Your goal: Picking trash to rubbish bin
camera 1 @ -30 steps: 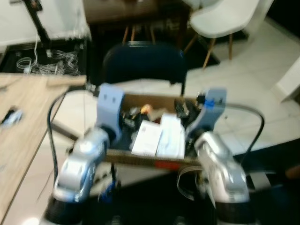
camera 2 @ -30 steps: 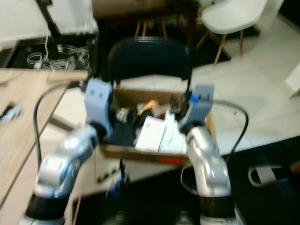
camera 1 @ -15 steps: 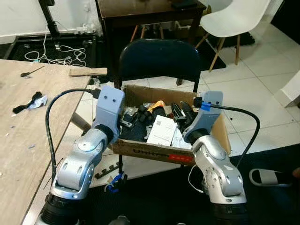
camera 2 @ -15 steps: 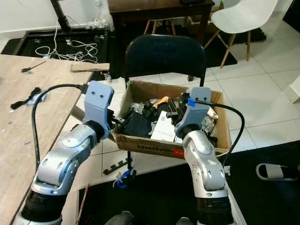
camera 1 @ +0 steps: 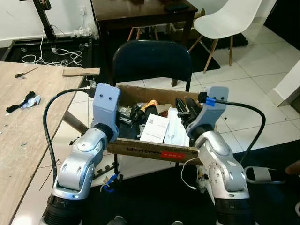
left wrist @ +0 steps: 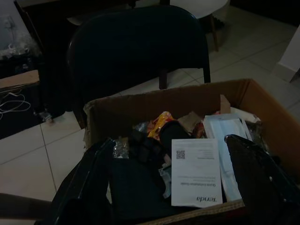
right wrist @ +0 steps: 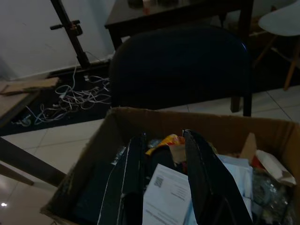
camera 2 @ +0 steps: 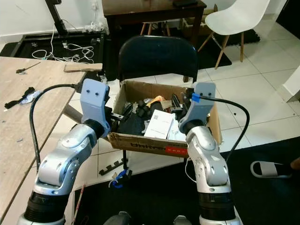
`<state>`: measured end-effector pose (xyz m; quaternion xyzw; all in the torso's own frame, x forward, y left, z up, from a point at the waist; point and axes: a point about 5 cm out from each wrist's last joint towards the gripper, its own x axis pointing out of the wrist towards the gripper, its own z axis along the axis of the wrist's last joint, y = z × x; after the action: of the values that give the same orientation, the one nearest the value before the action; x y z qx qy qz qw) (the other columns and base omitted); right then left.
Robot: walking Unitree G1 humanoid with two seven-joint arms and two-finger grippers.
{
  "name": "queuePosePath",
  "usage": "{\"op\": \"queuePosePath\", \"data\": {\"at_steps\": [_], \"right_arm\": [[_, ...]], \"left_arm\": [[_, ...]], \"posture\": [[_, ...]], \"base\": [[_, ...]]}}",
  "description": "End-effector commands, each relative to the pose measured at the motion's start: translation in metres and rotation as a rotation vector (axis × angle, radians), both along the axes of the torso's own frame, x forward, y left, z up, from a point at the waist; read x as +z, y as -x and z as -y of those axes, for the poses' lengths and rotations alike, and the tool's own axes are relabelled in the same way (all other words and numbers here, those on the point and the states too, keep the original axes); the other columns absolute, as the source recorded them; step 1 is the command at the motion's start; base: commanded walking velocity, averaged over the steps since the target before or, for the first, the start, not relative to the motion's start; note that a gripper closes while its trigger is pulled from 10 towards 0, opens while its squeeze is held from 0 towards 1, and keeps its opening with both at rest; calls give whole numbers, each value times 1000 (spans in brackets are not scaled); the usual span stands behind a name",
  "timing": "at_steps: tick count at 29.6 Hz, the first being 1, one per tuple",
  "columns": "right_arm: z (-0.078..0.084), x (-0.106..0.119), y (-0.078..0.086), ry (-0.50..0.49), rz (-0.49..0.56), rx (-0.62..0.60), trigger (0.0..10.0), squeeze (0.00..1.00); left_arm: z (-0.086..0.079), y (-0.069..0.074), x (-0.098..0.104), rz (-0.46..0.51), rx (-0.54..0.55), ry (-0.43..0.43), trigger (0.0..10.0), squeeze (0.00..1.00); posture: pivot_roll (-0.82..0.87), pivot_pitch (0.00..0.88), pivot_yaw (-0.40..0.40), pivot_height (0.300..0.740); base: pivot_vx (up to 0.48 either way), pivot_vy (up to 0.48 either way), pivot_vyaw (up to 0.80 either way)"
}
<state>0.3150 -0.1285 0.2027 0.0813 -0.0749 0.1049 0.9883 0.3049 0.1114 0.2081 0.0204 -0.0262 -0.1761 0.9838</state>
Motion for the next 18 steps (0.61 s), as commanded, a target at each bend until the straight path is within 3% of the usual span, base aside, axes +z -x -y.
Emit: {"op": "queuePosePath", "data": {"at_steps": [1, 18], "right_arm": [[1, -8, 1, 3, -23, -4, 10000, 0], [0, -14, 0, 10, -35, 7, 10000, 0]], "left_arm": [[-1, -1, -5, -16, 7, 24, 10000, 0], [-8, -3, -9, -5, 79, 71, 10000, 0]], "posture": [[90, 157, 14, 740], [89, 137, 4, 740]], "base": [[0, 0, 0], [0, 0, 0]]}}
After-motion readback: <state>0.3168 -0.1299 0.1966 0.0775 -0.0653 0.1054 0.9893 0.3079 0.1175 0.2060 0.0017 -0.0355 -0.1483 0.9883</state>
